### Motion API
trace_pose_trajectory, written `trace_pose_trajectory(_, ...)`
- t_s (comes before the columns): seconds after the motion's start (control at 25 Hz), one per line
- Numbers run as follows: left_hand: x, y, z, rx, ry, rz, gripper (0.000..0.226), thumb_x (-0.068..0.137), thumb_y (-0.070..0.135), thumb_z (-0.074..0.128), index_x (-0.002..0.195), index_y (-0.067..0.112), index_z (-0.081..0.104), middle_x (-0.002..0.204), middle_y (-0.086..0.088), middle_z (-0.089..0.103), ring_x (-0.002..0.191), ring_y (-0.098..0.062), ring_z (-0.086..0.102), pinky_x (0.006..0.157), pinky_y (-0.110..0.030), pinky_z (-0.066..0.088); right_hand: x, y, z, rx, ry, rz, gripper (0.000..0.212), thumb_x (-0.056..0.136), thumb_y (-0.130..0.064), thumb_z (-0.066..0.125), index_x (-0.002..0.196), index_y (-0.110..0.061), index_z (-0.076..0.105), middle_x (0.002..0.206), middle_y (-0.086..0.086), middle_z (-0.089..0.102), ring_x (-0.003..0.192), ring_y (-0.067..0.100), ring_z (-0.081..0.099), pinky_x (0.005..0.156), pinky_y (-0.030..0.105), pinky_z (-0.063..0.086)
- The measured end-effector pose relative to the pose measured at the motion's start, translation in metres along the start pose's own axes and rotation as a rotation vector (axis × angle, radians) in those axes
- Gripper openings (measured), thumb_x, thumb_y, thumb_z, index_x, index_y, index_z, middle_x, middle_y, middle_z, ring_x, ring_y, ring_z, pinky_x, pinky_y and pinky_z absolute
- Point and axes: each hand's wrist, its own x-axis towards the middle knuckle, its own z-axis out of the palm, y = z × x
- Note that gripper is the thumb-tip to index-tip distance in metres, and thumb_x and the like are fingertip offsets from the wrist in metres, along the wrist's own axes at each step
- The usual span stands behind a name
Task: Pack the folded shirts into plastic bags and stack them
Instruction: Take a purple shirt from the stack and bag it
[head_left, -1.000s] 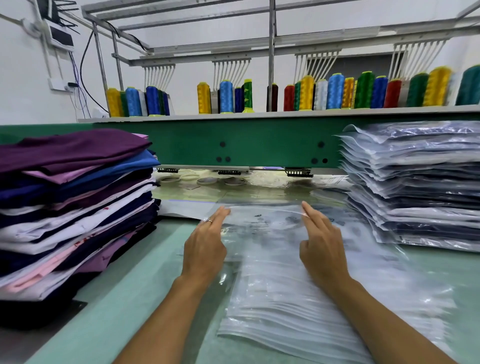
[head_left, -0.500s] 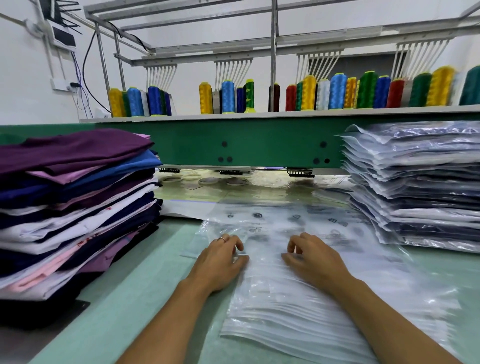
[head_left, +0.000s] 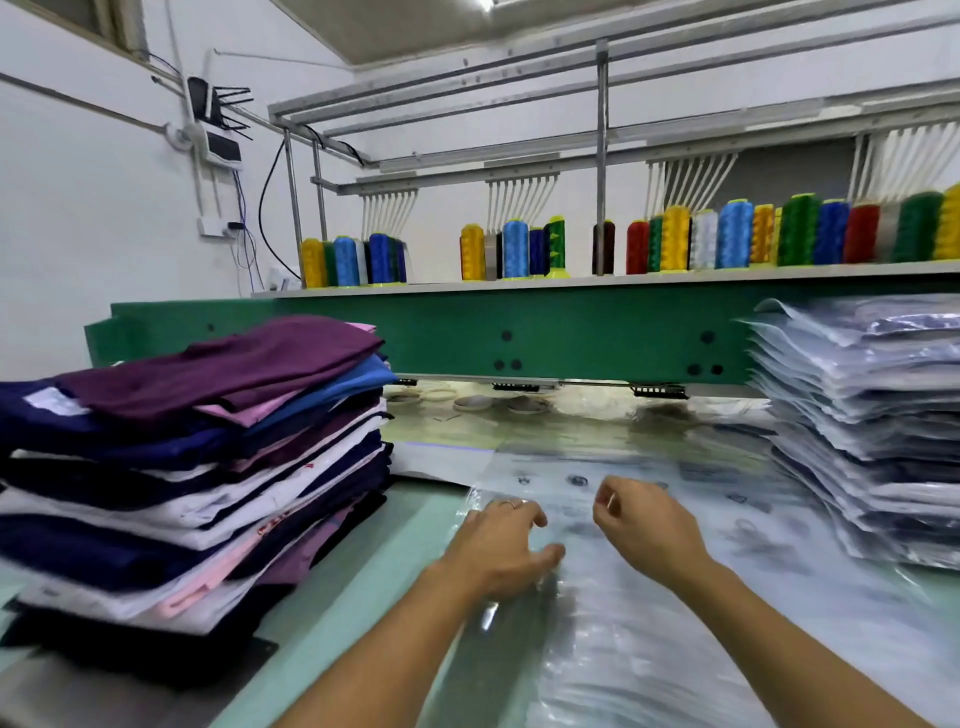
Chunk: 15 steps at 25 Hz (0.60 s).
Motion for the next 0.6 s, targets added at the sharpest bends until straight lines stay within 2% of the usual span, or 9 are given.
trace_pose_trajectory(0.08,0.003,-0.016,-0.042,0.108,0.148,-0.016,0.041,0.095,0.041,0.054,0.133,0.025,0.052,0.135,0.002,0.058,0.127,-0.023,0.048,0.104,-0.039,0.039,0.020,-0.042,-0.003,0.155,-0.016,0.006,0.014,0.093,-0.034,0.052,0.083,-0.028,0.058,0.078,-0.011,0.065,0.074,0.012,0.059,0.059,0.029,0.045)
trace_pose_trajectory(0.16,0.003,-0.035,-0.093,0.243,0.292,-0.083,0.038,0.094,0.025,0.052,0.133,0.023,0.052,0.133,-0.001,0.059,0.124,-0.026,0.050,0.101,-0.040,0.040,0.037,-0.087,-0.007,0.376,-0.051,-0.018,0.012,0.091,-0.029,0.056,0.083,-0.025,0.063,0.078,-0.008,0.069,0.077,0.016,0.064,0.068,0.034,0.053)
trace_pose_trajectory(0.28,-0.007,-0.071,-0.175,0.557,0.416,-0.235,0.039,0.090,0.022,0.054,0.129,0.018,0.051,0.131,-0.007,0.058,0.121,-0.031,0.050,0.098,-0.043,0.039,0.055,-0.160,-0.015,0.671,-0.104,-0.093,0.012,0.092,-0.016,0.058,0.084,-0.016,0.066,0.076,0.001,0.073,0.071,0.016,0.066,0.071,0.034,0.054)
trace_pose_trajectory(0.4,-0.029,-0.102,-0.241,0.673,0.329,-0.473,0.048,0.087,0.028,0.061,0.131,0.012,0.050,0.134,-0.012,0.055,0.125,-0.036,0.048,0.102,-0.049,0.039,0.064,-0.227,-0.019,0.919,-0.201,-0.139,0.015,0.092,-0.004,0.052,0.089,-0.009,0.066,0.079,0.007,0.070,0.058,0.008,0.060,0.054,0.019,0.048)
trace_pose_trajectory(0.44,-0.036,-0.111,-0.256,0.675,0.283,-0.521,0.043,0.087,0.027,0.060,0.127,0.012,0.054,0.130,-0.012,0.057,0.119,-0.037,0.052,0.099,-0.049,0.042,0.066,-0.245,-0.019,0.991,-0.243,-0.137,0.016,0.093,-0.002,0.050,0.094,-0.006,0.065,0.081,0.009,0.069,0.059,0.009,0.059,0.050,0.016,0.045)
trace_pose_trajectory(0.52,-0.047,-0.128,-0.274,0.689,0.199,-0.511,0.025,0.090,0.025,0.057,0.112,0.015,0.061,0.118,-0.009,0.062,0.101,-0.034,0.060,0.087,-0.044,0.050,0.069,-0.274,-0.018,1.114,-0.313,-0.113,0.016,0.096,-0.001,0.047,0.101,-0.004,0.062,0.085,0.011,0.065,0.064,0.015,0.056,0.052,0.017,0.045)
trace_pose_trajectory(0.6,-0.057,-0.141,-0.280,0.686,0.125,-0.463,0.029,0.091,0.044,0.058,0.106,0.021,0.065,0.107,-0.003,0.064,0.094,-0.030,0.063,0.080,-0.039,0.052,0.073,-0.296,-0.014,1.208,-0.344,-0.070,0.016,0.097,-0.002,0.047,0.104,-0.003,0.061,0.086,0.012,0.062,0.067,0.018,0.054,0.059,0.023,0.046)
